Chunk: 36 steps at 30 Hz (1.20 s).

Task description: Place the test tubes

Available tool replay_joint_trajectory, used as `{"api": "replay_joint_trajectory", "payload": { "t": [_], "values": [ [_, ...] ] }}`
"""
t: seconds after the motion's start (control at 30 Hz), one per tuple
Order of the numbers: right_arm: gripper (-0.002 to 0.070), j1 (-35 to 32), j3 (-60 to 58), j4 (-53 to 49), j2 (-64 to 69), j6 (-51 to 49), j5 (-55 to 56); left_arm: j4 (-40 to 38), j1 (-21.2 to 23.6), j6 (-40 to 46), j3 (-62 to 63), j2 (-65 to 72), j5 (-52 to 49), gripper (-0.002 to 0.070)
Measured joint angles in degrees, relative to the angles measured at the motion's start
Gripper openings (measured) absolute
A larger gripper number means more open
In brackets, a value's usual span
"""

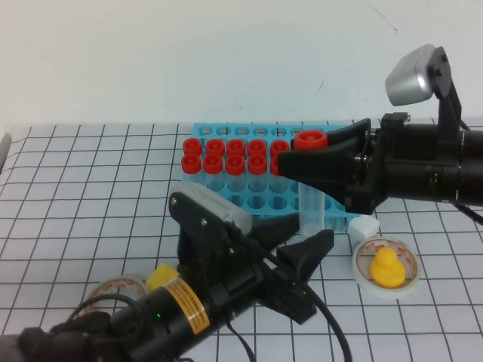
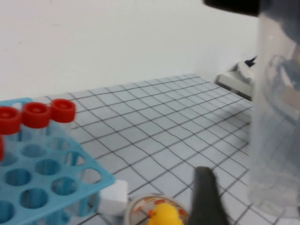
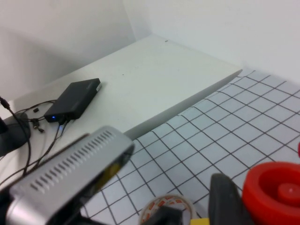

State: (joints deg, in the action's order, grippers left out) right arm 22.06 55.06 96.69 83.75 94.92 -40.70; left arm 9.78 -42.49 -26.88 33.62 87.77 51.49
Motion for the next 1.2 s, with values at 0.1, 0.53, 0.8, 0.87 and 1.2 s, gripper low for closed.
{"api": "replay_joint_trajectory", "payload": {
  "t": [0.1, 0.53, 0.8, 0.87, 1.2],
  "values": [
    [0.0268, 0.0, 0.0, 0.09, 0.0, 0.37, 1.53, 0.57, 1.86, 0.09, 0.0, -0.8, -1.62, 0.0455],
    [0.0268, 0.0, 0.0, 0.46, -1.17, 1.05, 8.34, 15.98, 11.63, -5.59, -10.65, -28.95, -27.47, 0.018],
    [0.0268, 0.0, 0.0, 0.55, -1.17, 1.11, 8.47, 18.07, 11.63, -8.14, -22.13, -58.4, -43.1, 0.0004],
    [0.0268, 0.0, 0.0, 0.55, -1.17, 1.11, 8.47, 18.07, 11.63, -8.25, -23.54, -64.07, -48.33, 0.0001],
    [0.0268, 0.0, 0.0, 0.55, -1.17, 1.18, 8.55, 18.07, 11.63, -8.38, -24.92, -77.87, -56.46, 0.0]
  ]
}}
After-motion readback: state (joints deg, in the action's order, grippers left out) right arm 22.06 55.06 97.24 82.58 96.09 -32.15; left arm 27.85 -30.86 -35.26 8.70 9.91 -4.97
